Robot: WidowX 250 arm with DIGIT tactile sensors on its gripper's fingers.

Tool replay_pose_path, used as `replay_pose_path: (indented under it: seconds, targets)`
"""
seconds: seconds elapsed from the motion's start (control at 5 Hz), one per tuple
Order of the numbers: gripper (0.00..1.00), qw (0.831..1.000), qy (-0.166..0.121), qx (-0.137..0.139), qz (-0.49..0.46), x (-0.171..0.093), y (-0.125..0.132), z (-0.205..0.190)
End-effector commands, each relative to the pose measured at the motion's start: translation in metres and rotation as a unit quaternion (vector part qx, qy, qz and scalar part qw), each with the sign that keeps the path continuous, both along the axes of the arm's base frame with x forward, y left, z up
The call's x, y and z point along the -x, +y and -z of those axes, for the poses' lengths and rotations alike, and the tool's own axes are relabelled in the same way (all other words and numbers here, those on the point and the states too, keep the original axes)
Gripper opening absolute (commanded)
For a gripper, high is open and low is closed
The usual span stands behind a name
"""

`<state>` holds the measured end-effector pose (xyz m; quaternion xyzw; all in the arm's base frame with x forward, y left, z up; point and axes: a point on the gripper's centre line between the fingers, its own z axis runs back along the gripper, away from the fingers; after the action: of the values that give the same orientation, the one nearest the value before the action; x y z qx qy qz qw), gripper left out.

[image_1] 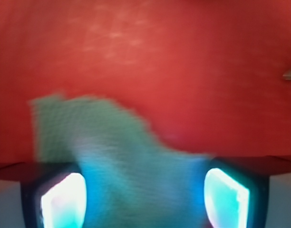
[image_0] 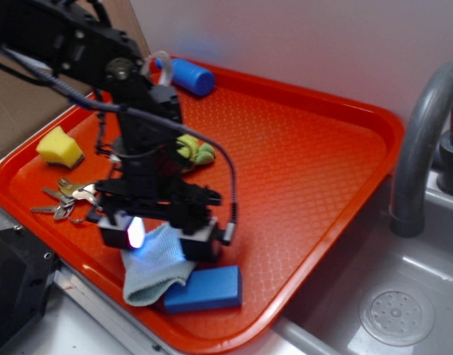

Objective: Grab the blue cloth.

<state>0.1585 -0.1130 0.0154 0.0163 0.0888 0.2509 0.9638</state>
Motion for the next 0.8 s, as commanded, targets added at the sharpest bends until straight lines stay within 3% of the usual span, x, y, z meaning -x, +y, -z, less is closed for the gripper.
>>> replay_pose_path:
  seconds: [0.0,0.2,0.6]
  targets:
    - [1.00,0.995,-0.014,0.085,0.057,-0.001,-0.001,-0.015]
    - [1.00,0.993,-0.019,0.107,0.037,-0.004,-0.001,-0.034]
    - [1.00,0.997,0.005,0.070,0.036,-0.005,0.007,-0.003]
